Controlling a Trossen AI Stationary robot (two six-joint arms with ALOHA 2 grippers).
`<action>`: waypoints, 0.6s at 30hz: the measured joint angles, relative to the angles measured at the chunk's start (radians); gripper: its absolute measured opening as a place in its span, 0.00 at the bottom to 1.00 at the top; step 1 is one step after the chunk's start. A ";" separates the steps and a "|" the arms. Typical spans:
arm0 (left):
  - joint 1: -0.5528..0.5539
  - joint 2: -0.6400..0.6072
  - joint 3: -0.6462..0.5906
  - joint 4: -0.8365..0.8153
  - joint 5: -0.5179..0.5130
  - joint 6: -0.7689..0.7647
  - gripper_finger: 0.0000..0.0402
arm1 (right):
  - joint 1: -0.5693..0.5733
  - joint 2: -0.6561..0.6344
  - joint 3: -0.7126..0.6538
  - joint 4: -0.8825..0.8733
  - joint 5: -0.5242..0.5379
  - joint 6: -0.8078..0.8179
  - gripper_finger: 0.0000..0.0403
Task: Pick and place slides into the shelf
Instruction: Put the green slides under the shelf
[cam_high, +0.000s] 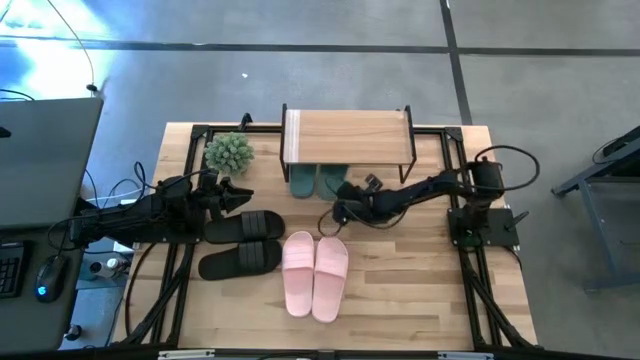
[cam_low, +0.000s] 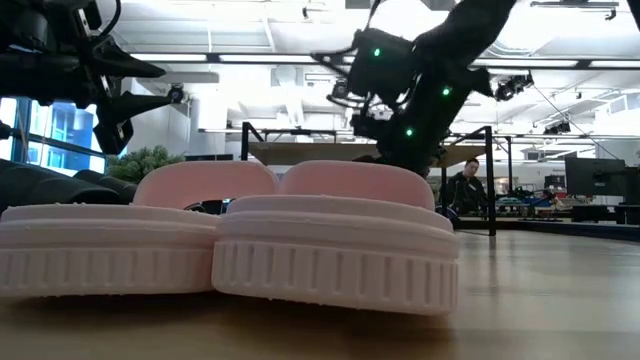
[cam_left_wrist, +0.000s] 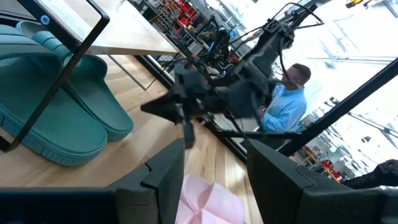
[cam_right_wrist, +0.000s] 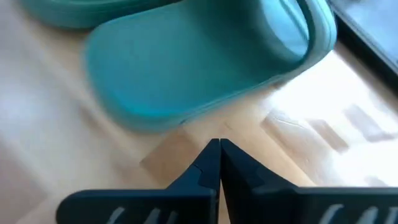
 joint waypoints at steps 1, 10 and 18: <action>0.000 0.000 0.000 0.000 0.000 0.000 0.40 | -0.019 0.004 -0.007 0.022 -0.025 0.001 0.00; 0.000 0.000 0.000 0.000 0.004 0.000 0.40 | -0.131 0.008 -0.160 0.277 -0.140 0.037 0.00; 0.000 0.000 0.000 0.000 0.004 0.005 0.40 | -0.153 0.008 -0.199 0.362 -0.089 0.085 0.00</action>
